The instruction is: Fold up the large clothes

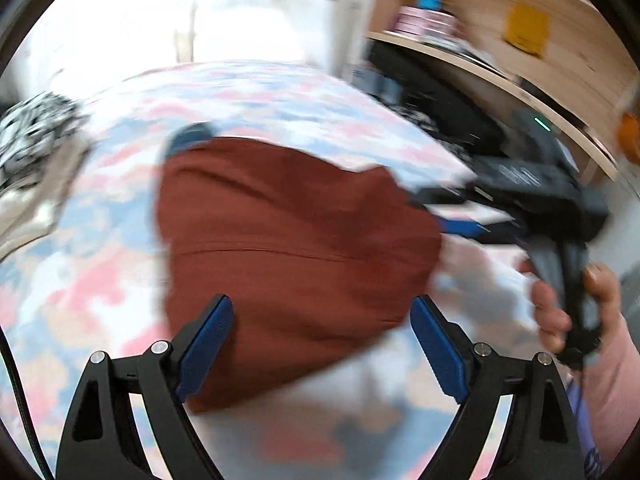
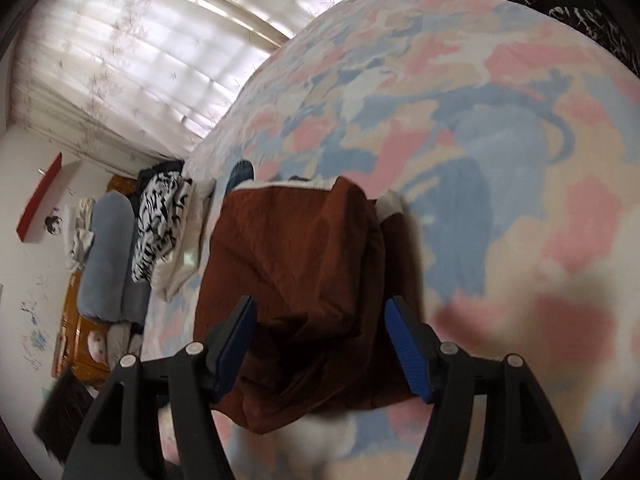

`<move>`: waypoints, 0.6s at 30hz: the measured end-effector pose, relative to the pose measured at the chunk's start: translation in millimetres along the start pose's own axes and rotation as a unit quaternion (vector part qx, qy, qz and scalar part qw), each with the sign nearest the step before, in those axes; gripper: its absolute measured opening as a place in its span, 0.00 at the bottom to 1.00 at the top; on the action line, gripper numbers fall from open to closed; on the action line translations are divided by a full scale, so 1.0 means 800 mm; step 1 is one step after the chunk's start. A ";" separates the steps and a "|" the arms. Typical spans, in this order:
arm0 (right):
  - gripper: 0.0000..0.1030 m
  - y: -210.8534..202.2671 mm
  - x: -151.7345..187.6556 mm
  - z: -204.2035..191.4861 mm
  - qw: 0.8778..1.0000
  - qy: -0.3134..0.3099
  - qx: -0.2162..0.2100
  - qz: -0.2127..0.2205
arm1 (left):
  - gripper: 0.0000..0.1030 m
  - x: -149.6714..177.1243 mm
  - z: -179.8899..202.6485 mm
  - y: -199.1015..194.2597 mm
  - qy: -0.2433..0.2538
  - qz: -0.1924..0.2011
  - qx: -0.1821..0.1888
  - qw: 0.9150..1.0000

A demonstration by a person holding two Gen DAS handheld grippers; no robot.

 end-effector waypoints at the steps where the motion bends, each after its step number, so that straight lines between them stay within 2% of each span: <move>1: 0.65 0.002 0.003 -0.002 1.000 0.001 0.002 -0.007 | 0.84 -0.003 -0.013 -0.001 -0.008 0.000 -0.014 1.000; 3: 0.65 0.006 0.006 -0.005 1.000 0.002 0.012 -0.017 | 0.84 -0.009 -0.043 0.004 -0.031 -0.008 -0.042 0.999; 6: 0.65 0.006 0.012 -0.006 0.999 0.014 0.017 -0.031 | 0.84 -0.005 -0.078 0.027 -0.047 -0.036 -0.049 0.997; 9: 0.65 0.004 0.017 -0.009 0.999 0.013 0.019 -0.047 | 0.84 0.001 -0.080 0.052 -0.049 -0.051 -0.060 0.996; 11: 0.65 0.002 0.020 -0.012 0.999 0.004 0.019 -0.049 | 0.84 0.007 -0.076 0.059 -0.052 -0.047 -0.059 0.996; 14: 0.64 0.007 0.024 -0.011 0.998 -0.021 0.041 -0.044 | 0.84 0.009 -0.074 0.060 -0.057 -0.041 -0.061 0.996; 15: 0.54 0.009 0.025 -0.009 0.998 -0.023 0.041 -0.045 | 0.84 0.009 -0.073 0.061 -0.062 -0.042 -0.061 0.995; 16: 0.25 0.012 0.027 -0.007 0.998 -0.025 0.040 -0.046 | 0.84 0.008 -0.075 0.064 -0.066 -0.043 -0.059 0.995; 18: 0.18 0.014 0.028 -0.006 0.998 -0.030 0.041 -0.043 | 0.84 0.005 -0.077 0.066 -0.069 -0.043 -0.058 0.995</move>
Point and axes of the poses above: each gripper's, at about its wrist camera, not at the fingertips, and y roughly the way its jaws point, z to its right, x to its underside, the point moved 1 cm from there along y, roughly the way its jaws point, and after that the axes turned 4 degrees about z, right-handed, at the moved point
